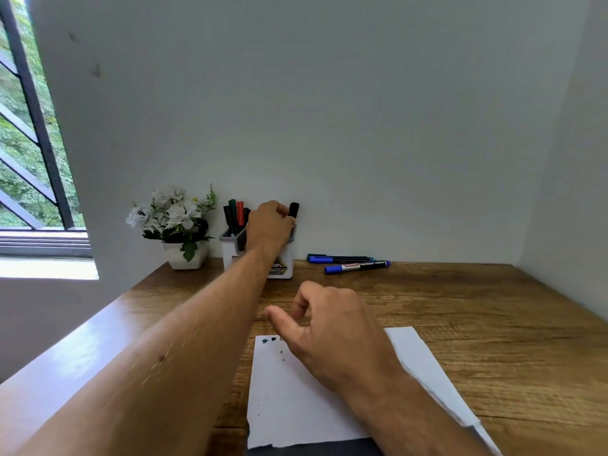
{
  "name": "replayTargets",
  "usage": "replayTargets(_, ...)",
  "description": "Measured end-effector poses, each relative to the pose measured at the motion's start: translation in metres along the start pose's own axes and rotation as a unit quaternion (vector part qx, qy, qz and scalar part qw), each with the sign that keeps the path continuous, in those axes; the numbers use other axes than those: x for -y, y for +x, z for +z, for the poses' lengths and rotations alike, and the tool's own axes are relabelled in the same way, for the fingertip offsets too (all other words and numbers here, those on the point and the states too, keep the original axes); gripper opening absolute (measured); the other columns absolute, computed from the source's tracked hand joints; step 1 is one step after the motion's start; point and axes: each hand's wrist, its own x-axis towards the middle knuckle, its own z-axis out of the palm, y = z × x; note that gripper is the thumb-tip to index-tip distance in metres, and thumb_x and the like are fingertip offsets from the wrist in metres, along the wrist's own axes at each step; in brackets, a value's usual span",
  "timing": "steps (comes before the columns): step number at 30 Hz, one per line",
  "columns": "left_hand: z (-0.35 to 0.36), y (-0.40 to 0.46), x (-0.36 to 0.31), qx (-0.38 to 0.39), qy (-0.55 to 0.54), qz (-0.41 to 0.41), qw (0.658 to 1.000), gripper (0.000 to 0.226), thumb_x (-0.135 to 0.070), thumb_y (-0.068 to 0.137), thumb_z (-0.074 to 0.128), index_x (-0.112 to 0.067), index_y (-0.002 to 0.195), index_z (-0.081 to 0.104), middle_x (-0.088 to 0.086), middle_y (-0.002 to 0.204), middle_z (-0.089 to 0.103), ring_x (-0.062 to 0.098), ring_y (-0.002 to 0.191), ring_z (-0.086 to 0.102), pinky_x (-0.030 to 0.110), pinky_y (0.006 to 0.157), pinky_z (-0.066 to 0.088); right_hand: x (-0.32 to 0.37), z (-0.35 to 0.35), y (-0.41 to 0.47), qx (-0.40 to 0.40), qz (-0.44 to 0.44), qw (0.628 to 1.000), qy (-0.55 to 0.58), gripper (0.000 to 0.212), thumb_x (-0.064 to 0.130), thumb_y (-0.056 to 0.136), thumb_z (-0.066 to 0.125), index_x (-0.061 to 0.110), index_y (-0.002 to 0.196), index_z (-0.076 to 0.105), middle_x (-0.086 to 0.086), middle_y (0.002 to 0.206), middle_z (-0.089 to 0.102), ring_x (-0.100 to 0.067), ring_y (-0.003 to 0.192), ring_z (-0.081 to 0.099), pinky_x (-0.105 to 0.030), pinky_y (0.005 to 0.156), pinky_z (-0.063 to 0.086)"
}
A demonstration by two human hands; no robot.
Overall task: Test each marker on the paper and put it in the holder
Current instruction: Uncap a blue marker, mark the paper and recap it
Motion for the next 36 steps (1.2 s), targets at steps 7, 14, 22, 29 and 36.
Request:
replayTargets(7, -0.015, -0.031, -0.011, 0.001, -0.010, 0.133, 0.991, 0.018, -0.022, 0.097, 0.061, -0.020, 0.112, 0.069, -0.003, 0.106, 0.072, 0.001, 0.086, 0.062, 0.012, 0.080, 0.051, 0.001, -0.007, 0.000, -0.002, 0.039, 0.999, -0.037, 0.025, 0.050, 0.093, 0.056, 0.028, 0.080, 0.057, 0.011, 0.074, 0.059, -0.005, 0.068, 0.056, -0.024, 0.061, 0.048)
replayTargets(14, -0.008, -0.058, -0.024, 0.245, 0.131, 0.228, 0.933, 0.030, -0.022, 0.100, 0.056, -0.031, 0.128, 0.063, -0.003, 0.133, 0.063, 0.012, 0.121, 0.056, 0.033, 0.107, 0.040, 0.001, -0.023, -0.001, 0.032, 0.102, 0.993, -0.060, 0.031, 0.030, 0.082, 0.058, 0.020, 0.058, 0.043, 0.002, 0.058, 0.045, -0.010, 0.052, 0.041, -0.025, 0.046, 0.024)
replayTargets(22, 0.031, -0.057, -0.018, 0.387, 0.270, 0.167, 0.866, 0.053, -0.020, 0.102, 0.046, -0.026, 0.153, 0.034, 0.009, 0.153, 0.043, 0.029, 0.135, 0.044, 0.041, 0.112, 0.033, -0.003, -0.020, 0.002, 0.078, 0.134, 0.983, -0.098, 0.033, 0.032, 0.078, 0.060, 0.021, 0.060, 0.036, 0.002, 0.064, 0.043, -0.011, 0.055, 0.037, -0.027, 0.046, 0.021)
replayTargets(29, 0.033, -0.057, -0.011, 0.333, 0.262, 0.179, 0.888, 0.038, -0.028, 0.095, 0.062, -0.025, 0.133, 0.057, 0.006, 0.129, 0.062, 0.023, 0.115, 0.057, 0.039, 0.100, 0.046, -0.004, -0.018, 0.003, 0.075, 0.137, 0.983, -0.096, 0.035, 0.033, 0.081, 0.060, 0.021, 0.061, 0.034, 0.002, 0.064, 0.043, -0.011, 0.054, 0.036, -0.027, 0.046, 0.021)
replayTargets(36, 0.018, -0.068, -0.026, 0.276, 0.238, 0.179, 0.914, 0.027, -0.025, 0.094, 0.060, -0.017, 0.116, 0.072, 0.006, 0.109, 0.073, 0.018, 0.090, 0.064, 0.031, 0.084, 0.053, -0.011, -0.018, 0.006, 0.040, 0.157, 0.983, -0.085, 0.031, 0.031, 0.082, 0.058, 0.021, 0.061, 0.037, 0.002, 0.065, 0.044, -0.010, 0.055, 0.038, -0.026, 0.047, 0.023)
